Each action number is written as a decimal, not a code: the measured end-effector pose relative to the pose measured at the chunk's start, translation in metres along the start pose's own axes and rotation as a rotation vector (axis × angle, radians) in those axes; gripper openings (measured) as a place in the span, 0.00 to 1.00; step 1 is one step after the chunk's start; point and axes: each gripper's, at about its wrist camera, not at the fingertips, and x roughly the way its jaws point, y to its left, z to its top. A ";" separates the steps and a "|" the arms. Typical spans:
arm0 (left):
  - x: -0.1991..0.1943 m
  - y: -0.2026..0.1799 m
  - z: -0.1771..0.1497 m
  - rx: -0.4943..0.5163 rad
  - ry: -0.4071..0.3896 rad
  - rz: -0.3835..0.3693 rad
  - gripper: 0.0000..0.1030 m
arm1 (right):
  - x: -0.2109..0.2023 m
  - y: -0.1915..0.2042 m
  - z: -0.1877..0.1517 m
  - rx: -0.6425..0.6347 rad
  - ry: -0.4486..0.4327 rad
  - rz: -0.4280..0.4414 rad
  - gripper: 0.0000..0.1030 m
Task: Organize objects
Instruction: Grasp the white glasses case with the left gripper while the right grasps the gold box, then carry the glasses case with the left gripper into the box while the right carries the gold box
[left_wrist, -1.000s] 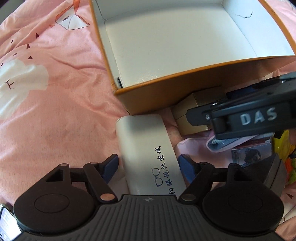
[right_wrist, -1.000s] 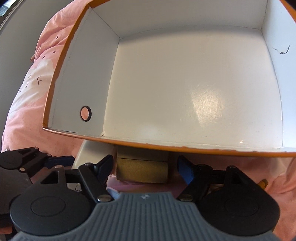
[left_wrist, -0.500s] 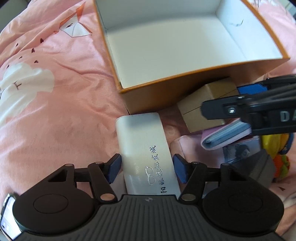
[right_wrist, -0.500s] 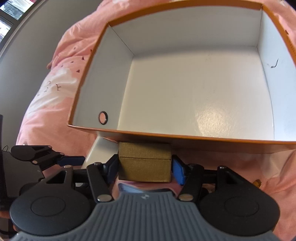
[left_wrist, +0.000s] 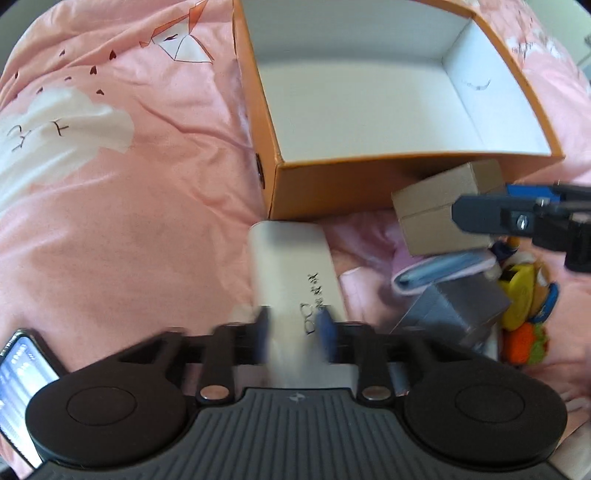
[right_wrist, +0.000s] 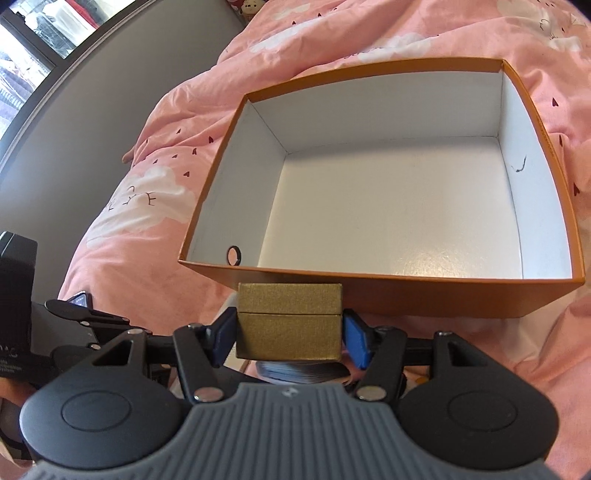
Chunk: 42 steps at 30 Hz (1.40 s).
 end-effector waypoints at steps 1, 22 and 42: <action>-0.002 0.003 -0.008 0.010 -0.004 0.020 0.69 | -0.001 -0.001 -0.001 0.001 -0.002 -0.002 0.60; 0.044 0.060 -0.010 -0.084 0.222 -0.002 0.73 | 0.000 -0.014 -0.001 0.055 -0.009 0.012 0.60; 0.051 0.045 -0.014 0.037 0.191 0.013 0.73 | 0.000 -0.016 -0.001 0.077 -0.008 -0.002 0.60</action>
